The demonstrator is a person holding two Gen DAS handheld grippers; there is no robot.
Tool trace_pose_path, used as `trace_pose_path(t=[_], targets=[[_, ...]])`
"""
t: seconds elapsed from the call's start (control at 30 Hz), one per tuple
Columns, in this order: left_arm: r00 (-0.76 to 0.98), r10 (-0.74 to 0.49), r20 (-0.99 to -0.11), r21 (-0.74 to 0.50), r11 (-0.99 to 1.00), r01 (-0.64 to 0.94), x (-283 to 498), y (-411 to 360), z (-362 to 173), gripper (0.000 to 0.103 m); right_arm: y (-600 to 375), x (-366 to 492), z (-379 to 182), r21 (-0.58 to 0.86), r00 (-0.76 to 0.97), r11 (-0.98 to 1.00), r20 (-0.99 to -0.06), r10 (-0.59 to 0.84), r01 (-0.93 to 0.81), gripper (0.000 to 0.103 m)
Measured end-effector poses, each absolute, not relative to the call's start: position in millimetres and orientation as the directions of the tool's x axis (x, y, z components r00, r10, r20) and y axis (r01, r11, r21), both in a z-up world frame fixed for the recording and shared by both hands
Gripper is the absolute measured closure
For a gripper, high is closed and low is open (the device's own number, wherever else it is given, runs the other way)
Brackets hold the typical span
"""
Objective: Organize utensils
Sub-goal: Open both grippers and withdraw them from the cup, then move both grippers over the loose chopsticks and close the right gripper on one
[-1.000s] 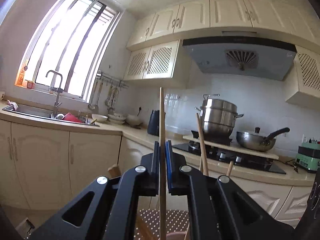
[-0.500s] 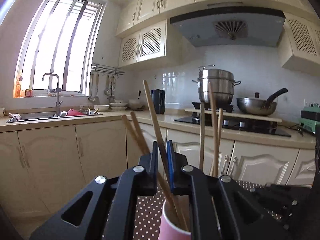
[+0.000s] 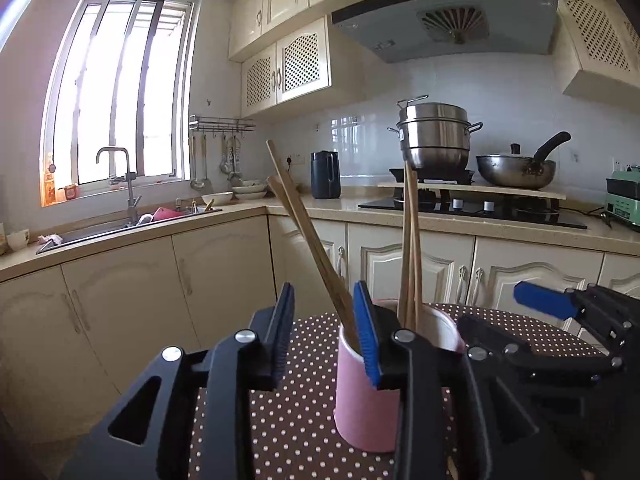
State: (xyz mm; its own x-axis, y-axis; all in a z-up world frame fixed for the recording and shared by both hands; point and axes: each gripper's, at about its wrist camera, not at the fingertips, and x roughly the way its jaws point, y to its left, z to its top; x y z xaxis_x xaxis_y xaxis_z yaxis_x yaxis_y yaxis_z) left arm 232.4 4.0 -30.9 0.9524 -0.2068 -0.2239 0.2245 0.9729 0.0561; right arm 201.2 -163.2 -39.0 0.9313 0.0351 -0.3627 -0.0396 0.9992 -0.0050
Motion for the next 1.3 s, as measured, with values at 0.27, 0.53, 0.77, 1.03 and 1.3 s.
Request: trace_pose_path(t=[0.27, 0.53, 0.77, 1.03, 1.3], targets=[[0.957, -0.158, -0.243, 0.045, 0.984, 0.174, 199, 17, -27, 0.057, -171, 164, -27, 0.027, 0.942, 1.0, -0.336, 0.01, -0.001, 0.026], [0.949, -0.158, -0.272, 0.028, 0.985, 0.172, 162, 24, -22, 0.048, -182, 123, -16, 0.068, 0.955, 0.997, -0.295, -0.008, 0.03, 0.011], [0.949, -0.152, -0.278, 0.03, 0.986, 0.167, 127, 26, -19, 0.044, -198, 104, -19, 0.114, 0.939, 0.992, -0.343, -0.017, 0.059, 0.01], [0.927, -0.143, -0.346, 0.013, 0.987, 0.158, 109, 29, -28, 0.042, -209, 92, -39, 0.142, 0.886, 0.986, -0.464, -0.009, 0.085, 0.01], [0.828, -0.163, -0.537, -0.037, 0.985, 0.17, 100, 37, -58, 0.042, -194, 74, -70, 0.129, 0.804, 0.99, -0.594, 0.037, 0.05, 0.01]])
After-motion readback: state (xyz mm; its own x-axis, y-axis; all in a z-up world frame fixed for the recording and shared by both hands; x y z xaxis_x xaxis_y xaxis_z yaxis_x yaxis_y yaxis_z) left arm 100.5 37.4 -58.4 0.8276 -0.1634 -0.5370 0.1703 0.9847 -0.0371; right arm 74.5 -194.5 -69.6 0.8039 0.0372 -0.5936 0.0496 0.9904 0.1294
